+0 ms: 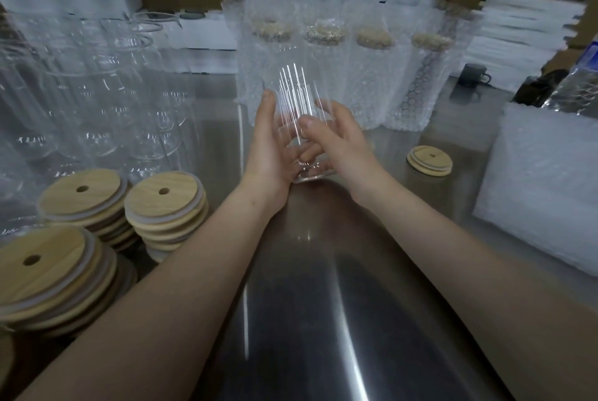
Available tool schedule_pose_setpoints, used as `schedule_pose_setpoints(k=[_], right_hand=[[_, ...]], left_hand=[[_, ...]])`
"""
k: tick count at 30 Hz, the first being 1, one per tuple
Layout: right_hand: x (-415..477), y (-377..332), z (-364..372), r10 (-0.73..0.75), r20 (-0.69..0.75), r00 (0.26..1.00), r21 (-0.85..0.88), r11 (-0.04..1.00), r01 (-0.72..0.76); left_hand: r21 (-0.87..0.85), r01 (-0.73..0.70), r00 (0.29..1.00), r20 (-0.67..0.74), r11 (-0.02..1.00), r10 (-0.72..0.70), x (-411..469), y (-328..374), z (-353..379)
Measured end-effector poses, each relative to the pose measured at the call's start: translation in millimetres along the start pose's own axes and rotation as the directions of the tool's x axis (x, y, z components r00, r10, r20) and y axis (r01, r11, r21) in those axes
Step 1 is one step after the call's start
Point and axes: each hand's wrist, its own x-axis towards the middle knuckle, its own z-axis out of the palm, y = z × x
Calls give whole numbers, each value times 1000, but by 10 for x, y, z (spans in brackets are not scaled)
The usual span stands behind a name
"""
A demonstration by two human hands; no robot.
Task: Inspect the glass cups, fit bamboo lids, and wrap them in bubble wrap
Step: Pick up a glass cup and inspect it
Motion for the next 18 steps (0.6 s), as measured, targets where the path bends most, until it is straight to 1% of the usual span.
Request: schedule_pose_setpoints(k=[3, 6, 9, 11, 13, 15, 18], right_hand=[[1, 13, 14, -13, -18, 1000, -12, 1000, 13], [-6, -4, 20, -81, -46, 996, -66, 995, 77], [-37, -43, 28, -133, -56, 990, -180, 976, 121], [-86, -55, 48, -194, -45, 980, -329, 929, 169], [-131, -42, 66, -264, -31, 964, -483, 848, 217], [-144, -20, 80, -321, -19, 947, -571, 781, 253], [-149, -9, 124, -408, -35, 912, -651, 702, 289]], left_hand=[[19, 18, 999, -50, 1000, -17, -10, 32, 49], [37, 1, 994, -110, 999, 3, -14, 47, 110], [10, -24, 986, -166, 1000, 26, -11, 37, 154], [-64, -12, 977, -214, 998, -2, -16, 13, 165], [-163, -16, 972, -234, 987, -23, -36, -37, 145], [-232, -39, 972, -234, 972, -16, -39, -80, 116], [-254, -76, 979, -203, 964, 24, -6, -86, 86]])
